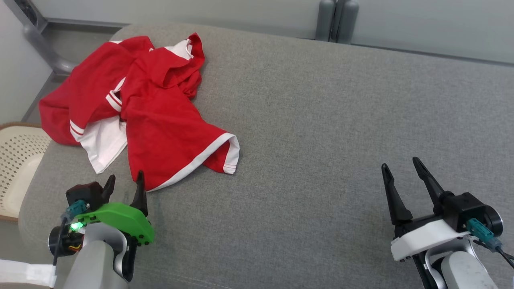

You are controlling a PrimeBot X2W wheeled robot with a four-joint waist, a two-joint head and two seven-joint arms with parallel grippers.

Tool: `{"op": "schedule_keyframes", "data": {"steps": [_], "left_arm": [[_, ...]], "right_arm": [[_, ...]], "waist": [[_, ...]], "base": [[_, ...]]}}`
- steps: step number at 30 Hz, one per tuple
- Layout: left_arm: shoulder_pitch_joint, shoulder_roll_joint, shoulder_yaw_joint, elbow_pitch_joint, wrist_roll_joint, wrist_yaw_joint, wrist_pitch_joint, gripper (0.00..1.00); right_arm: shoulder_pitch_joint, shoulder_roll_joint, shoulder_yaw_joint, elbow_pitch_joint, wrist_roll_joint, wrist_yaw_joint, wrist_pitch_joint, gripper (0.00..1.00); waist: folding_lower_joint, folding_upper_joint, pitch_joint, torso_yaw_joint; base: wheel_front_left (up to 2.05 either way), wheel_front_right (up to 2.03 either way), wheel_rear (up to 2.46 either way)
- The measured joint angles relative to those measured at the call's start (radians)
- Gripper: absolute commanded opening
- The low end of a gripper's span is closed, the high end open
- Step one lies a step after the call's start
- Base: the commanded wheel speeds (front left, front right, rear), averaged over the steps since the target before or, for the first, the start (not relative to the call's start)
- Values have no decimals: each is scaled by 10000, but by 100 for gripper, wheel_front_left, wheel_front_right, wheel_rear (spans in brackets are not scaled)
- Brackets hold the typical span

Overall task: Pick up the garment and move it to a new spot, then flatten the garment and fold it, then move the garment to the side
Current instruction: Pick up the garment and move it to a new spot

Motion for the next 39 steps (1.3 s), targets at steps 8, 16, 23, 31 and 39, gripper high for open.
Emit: {"op": "schedule_keyframes", "data": {"steps": [8, 16, 23, 31, 39], "left_arm": [[-1297, 192, -439, 1795, -980, 0, 88, 100], [-1619, 533, -1227, 2299, -1998, 0, 376, 0], [-1733, 692, -2554, 297, -2257, 0, 464, 0], [-1361, 1068, -3770, -4174, -2736, 0, 1732, 0], [-840, 972, -4556, -7908, -2778, 297, 3208, 0]], "right_arm": [[-496, -113, 345, 178, -59, 2, 2, 100], [-519, 8, 382, 347, 21, 0, 0, 100], [-142, 337, 462, 472, 174, 0, 0, 100], [-67, 780, 602, 466, 328, 4, 2, 100], [271, 932, 328, 495, 393, 2, 0, 100]], "waist": [[1, 0, 1124, -161], [1, 0, 1026, -377], [1, 0, 319, -409], [0, 0, -283, -1215], [0, 0, -481, -2587]], "base": [[0, 0, 0], [0, 0, 0], [0, 0, 0], [0, 0, 0], [0, 0, 0]]}}
